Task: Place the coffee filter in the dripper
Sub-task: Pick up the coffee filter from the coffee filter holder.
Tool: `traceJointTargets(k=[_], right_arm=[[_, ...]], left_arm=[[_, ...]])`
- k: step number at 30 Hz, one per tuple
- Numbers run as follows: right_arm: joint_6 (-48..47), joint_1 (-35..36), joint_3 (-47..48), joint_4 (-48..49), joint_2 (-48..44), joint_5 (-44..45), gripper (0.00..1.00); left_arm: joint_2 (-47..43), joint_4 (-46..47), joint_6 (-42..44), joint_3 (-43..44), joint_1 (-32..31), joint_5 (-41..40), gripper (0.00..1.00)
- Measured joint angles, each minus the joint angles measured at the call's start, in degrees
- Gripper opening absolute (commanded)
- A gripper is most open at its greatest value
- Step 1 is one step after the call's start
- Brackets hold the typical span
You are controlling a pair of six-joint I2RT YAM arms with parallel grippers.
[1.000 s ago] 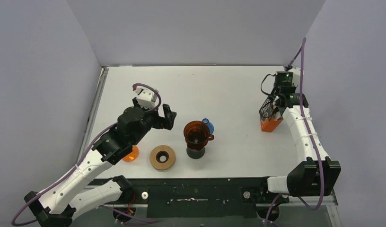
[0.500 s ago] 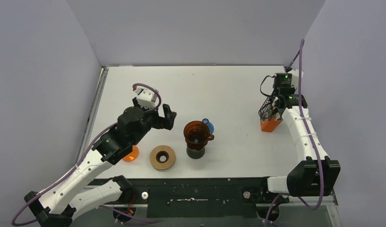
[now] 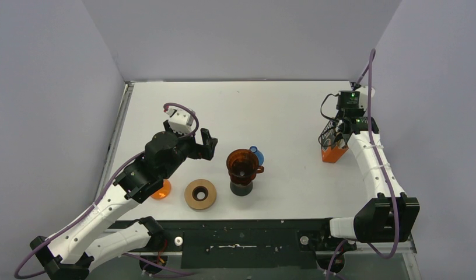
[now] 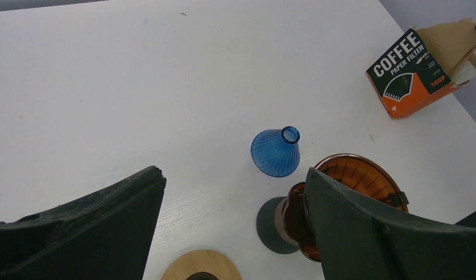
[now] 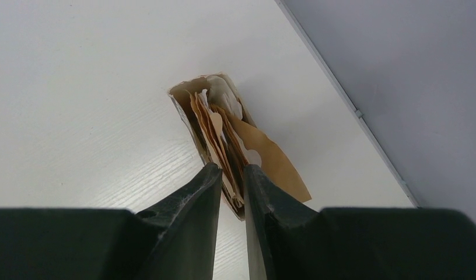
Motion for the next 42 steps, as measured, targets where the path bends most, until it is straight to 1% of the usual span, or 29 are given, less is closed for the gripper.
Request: traceJointTargets(k=[19,31,38,42], right_arm=[[0.79,0.00,-0.07,0.50,-1.25,0.00,0.22],[0.83,0.00,-2.25,0.94,-1.27,0.59,0.21],[0.96,0.00,-2.25,1.22,-1.27,0.63,0.22],[0.96,0.00,-2.25,1.22,-1.44,0.42,0.24]], left_arm=[[0.00,0.00,0.00,0.00,0.00,-0.02,0.88],[0.00,0.00,-0.02,0.00,0.00,-0.02,0.88],[0.00,0.00,-0.02,0.00,0.00,-0.02,0.88],[0.00,0.00,0.00,0.00,0.02,0.00,0.88]])
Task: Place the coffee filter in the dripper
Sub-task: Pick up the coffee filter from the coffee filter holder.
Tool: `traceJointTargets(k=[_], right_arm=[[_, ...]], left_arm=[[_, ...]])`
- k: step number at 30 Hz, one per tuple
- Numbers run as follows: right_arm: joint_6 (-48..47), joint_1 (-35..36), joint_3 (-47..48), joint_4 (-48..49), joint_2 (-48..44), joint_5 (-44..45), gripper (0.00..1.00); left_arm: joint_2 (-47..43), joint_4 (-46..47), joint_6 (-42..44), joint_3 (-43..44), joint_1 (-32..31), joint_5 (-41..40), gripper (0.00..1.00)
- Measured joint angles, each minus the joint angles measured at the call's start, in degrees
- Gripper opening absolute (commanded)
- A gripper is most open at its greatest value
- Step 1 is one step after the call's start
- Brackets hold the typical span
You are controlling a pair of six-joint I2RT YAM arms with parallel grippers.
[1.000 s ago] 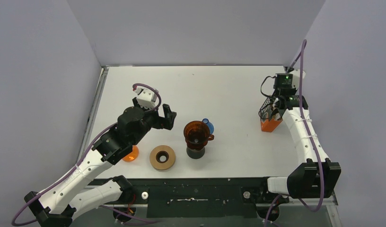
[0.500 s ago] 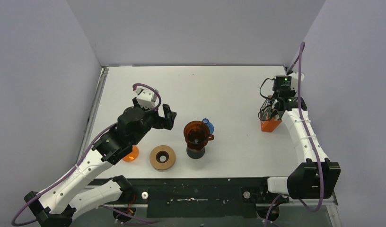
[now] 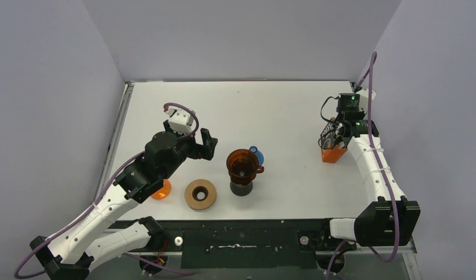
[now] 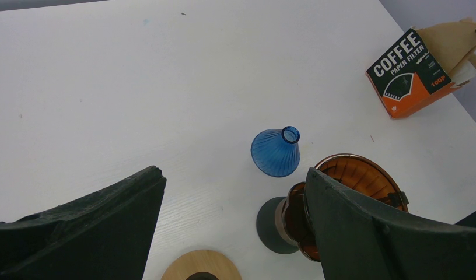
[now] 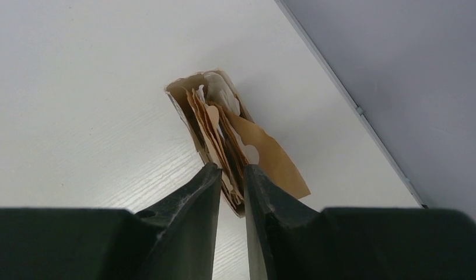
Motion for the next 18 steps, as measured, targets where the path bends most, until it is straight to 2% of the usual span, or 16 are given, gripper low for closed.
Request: traceJointTargets(k=[8,18], right_arm=[[0.02,0.00,1.79,-0.79,-2.16,-2.03,0.27],[-0.15,0.00,2.78,-1.90,-4.04,-8.81,0.27]], left_arm=[[0.00,0.00,-0.02,0.00,-0.02,-0.02,0.88],[-0.13,0.00,0.00,0.00,0.00,-0.02,0.88]])
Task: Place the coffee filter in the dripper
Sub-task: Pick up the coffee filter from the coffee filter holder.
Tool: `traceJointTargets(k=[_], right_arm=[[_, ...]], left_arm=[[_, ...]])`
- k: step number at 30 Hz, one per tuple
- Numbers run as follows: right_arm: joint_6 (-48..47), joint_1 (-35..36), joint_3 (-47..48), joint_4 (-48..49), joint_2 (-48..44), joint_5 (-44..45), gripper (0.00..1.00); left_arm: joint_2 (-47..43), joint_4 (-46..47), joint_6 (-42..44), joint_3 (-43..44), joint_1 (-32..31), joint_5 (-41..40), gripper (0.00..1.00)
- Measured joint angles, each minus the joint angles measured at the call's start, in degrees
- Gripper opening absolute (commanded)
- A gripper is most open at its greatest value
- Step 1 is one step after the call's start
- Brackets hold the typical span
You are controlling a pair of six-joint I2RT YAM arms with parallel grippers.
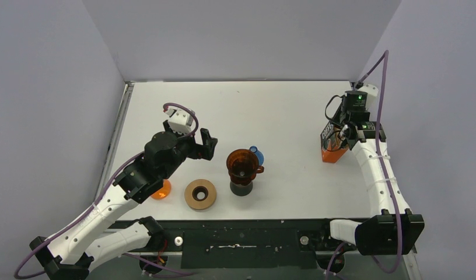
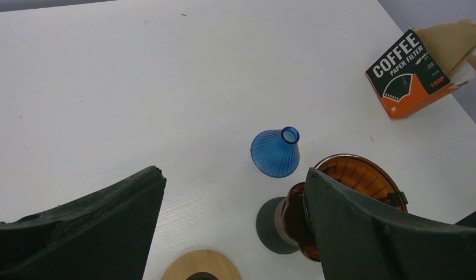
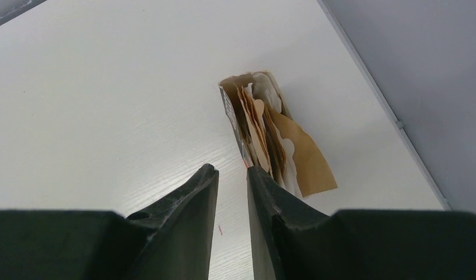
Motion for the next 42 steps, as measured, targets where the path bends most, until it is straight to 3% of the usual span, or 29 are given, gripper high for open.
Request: traceJointTargets(k=[18,42], right_arm=[[-0.24,-0.22,0.00,0.68,5.40,-0.81,0.27],[0.26,-3.10,-0.09,2.64,5.51,2.82,0.27]], left_arm=[[-0.24,0.00,0.00,0.00,-0.02,0.00,0.88],[-0.24,0.00,0.00,0.00,-0.02,-0.02,0.88]])
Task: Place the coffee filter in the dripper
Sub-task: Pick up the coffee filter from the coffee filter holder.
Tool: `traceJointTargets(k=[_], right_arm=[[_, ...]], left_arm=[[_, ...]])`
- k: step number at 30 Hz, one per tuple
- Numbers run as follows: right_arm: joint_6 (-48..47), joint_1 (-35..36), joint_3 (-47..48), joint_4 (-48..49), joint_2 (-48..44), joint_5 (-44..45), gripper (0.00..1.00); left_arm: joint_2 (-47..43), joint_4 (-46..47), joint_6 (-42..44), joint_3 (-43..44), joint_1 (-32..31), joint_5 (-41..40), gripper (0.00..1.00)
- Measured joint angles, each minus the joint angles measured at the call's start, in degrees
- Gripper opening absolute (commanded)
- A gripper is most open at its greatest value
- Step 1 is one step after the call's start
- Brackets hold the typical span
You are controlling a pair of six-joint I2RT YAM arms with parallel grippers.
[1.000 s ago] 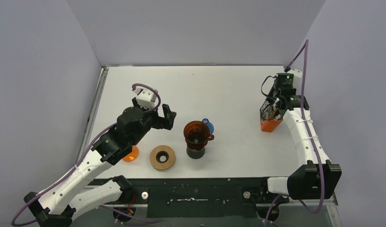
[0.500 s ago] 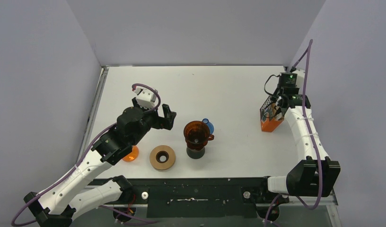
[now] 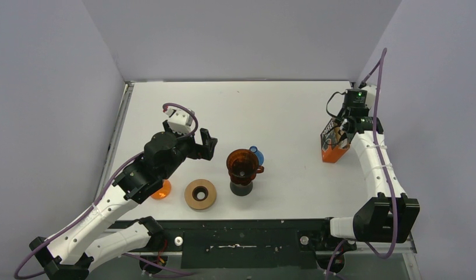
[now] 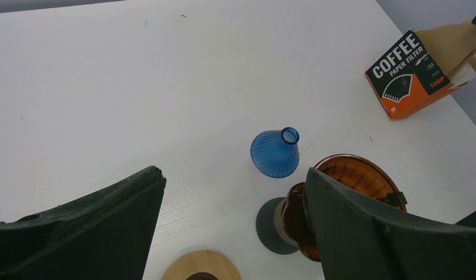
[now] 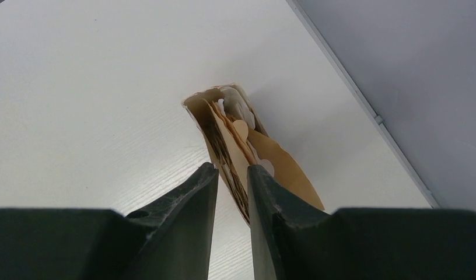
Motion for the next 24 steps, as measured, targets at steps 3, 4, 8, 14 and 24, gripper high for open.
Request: traceJointTargets(k=[3,4,8,14,24], right_arm=[[0.09,0.00,-0.09,0.20,0.00,0.00,0.27],[0.11,0.00,-0.11,0.20,0.00,0.00,0.27],[0.11,0.00,-0.42,0.20,-0.02,0.00,0.27],[0.13,0.00,-0.48,0.24,-0.04,0.00,0.28],[0.11,0.00,-1.36,0.50,-0.22,0.33,0.28]], left_arm=[[0.00,0.00,0.00,0.00,0.00,0.00,0.89],[0.00,0.00,0.00,0.00,0.00,0.00,0.89],[0.00,0.00,0.00,0.00,0.00,0.00,0.89],[0.00,0.00,0.00,0.00,0.00,0.00,0.88],[0.00,0.00,0.00,0.00,0.00,0.00,0.88]])
